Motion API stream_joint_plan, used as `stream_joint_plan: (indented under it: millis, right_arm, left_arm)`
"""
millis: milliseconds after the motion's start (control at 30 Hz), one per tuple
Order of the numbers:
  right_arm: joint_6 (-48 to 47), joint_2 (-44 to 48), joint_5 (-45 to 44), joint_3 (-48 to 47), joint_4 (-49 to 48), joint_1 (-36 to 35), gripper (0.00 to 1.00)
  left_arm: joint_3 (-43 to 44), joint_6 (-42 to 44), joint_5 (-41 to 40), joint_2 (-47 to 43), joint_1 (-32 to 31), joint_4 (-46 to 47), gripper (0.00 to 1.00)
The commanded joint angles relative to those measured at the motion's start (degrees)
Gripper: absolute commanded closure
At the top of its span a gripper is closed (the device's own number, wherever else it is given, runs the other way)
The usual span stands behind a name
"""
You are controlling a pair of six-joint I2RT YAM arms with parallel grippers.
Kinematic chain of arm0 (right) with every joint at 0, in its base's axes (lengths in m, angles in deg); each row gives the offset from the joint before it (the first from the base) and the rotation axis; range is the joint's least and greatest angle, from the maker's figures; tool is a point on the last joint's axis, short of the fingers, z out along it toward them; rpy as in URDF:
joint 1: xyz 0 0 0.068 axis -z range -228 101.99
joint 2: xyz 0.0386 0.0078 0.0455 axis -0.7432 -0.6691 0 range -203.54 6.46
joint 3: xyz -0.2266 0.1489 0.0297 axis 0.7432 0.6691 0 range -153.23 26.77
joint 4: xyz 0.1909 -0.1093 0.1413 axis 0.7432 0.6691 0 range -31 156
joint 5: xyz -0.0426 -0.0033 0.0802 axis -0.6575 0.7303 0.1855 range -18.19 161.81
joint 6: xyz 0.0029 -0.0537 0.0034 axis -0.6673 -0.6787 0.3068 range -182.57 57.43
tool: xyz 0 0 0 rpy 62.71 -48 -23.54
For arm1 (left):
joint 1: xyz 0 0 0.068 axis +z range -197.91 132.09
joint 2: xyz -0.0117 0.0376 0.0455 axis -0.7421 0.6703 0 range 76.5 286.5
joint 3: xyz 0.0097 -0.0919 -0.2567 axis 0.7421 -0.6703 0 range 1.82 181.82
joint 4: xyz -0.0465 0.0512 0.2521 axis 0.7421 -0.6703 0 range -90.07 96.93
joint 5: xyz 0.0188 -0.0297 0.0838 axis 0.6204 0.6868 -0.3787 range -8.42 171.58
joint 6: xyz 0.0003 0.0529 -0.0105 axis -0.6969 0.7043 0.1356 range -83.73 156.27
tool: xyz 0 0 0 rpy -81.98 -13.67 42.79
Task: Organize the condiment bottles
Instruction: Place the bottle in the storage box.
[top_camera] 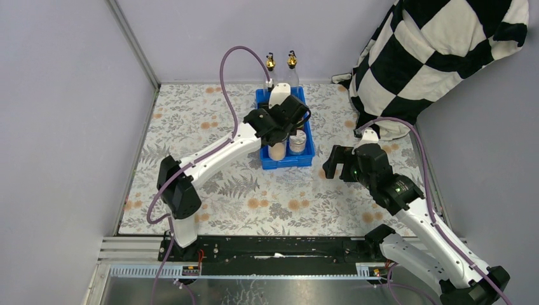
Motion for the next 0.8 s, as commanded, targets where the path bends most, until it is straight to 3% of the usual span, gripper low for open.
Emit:
stream_joint_plan:
  millis: [0, 433, 767]
  right_arm:
    - [-1.0, 0.8, -1.3, 0.1, 0.2, -0.2, 0.00]
    - [-1.1, 0.8, -1.5, 0.5, 0.0, -0.1, 0.00]
    - [-1.1, 0.7, -1.3, 0.6, -0.2, -0.2, 0.00]
  left_arm:
    - [2.4, 1.1, -3.0, 1.5, 0.6, 0.9, 0.83]
    - [4.7, 2.4, -2.9, 1.8, 1.8, 1.1, 0.83]
    - [-2.8, 0.2, 0.7, -0.3, 1.7, 4.6, 0.83]
